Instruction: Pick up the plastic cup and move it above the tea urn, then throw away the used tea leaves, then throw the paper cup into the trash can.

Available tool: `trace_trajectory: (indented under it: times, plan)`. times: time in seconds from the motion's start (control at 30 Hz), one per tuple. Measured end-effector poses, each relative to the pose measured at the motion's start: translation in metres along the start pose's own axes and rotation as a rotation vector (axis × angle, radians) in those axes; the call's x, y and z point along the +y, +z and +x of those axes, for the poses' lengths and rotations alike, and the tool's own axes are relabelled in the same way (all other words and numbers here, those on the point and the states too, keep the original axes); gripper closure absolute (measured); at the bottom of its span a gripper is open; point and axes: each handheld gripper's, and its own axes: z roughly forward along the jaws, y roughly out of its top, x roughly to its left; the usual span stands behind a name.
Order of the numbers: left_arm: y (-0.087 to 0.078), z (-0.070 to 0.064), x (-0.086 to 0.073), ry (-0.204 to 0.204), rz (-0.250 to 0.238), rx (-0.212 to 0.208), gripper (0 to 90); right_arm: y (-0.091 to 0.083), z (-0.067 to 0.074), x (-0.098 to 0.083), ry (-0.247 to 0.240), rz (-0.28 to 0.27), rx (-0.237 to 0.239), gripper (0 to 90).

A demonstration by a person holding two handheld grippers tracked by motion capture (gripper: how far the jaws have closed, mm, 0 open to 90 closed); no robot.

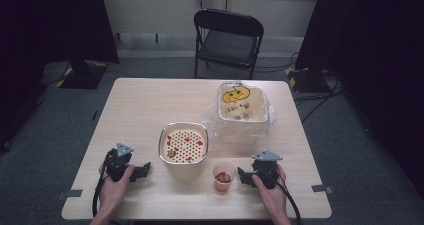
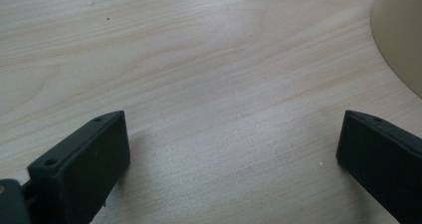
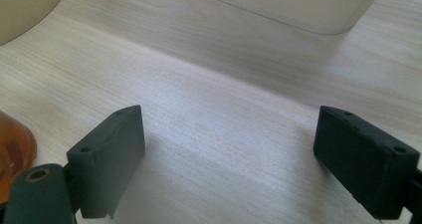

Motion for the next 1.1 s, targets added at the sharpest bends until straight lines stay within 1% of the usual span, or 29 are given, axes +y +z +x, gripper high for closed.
trace_trajectory:
  times: [0.47,0.5,0.53,0.57,0.6,0.67,0.73,0.83,0.87,0.9,1.0,1.03,1.1]
  plan:
    - [0.000,0.000,0.000,0.000,0.000,0.001,0.0,-0.002,0.003,0.000,0.009,0.002,-0.014,14.3]
    - [0.000,0.000,0.000,0.001,0.000,0.001,0.0,-0.002,0.004,0.000,0.005,0.004,-0.007,14.3]
    - [0.000,0.000,0.000,0.000,0.000,0.001,0.0,-0.003,0.004,0.000,-0.009,0.008,-0.005,14.3]
    - [0.000,0.000,0.000,0.000,0.000,0.001,0.0,-0.004,0.005,0.000,-0.018,0.011,-0.009,14.5]
    - [0.000,0.000,0.000,0.000,0.000,0.001,0.0,-0.006,0.006,0.000,-0.018,0.011,0.012,14.3]
    - [0.000,0.000,0.000,0.001,0.000,0.001,0.0,-0.008,0.007,0.000,-0.013,0.010,0.034,14.3]
    - [0.000,0.000,0.000,0.000,0.000,0.001,0.0,-0.010,0.008,0.000,-0.017,0.007,0.038,14.4]
    - [0.000,0.000,0.000,0.000,0.000,0.001,0.0,-0.015,0.009,0.001,-0.020,0.003,0.070,14.4]
    - [0.000,0.000,0.000,0.001,0.000,0.001,0.0,-0.021,0.011,0.002,-0.021,0.000,0.104,14.3]
    - [0.000,0.000,0.000,0.001,0.000,0.001,0.0,-0.023,0.011,0.002,-0.023,-0.006,0.115,14.5]
    - [0.000,0.000,0.000,0.001,0.000,0.000,0.0,-0.029,0.014,0.002,-0.032,0.005,0.158,14.6]
    - [0.000,0.000,0.000,0.001,0.000,0.001,0.0,-0.029,0.014,0.002,-0.032,0.005,0.158,14.6]
    - [0.000,0.000,0.000,0.000,0.000,0.001,0.0,-0.032,0.016,0.001,-0.037,0.021,0.183,14.7]
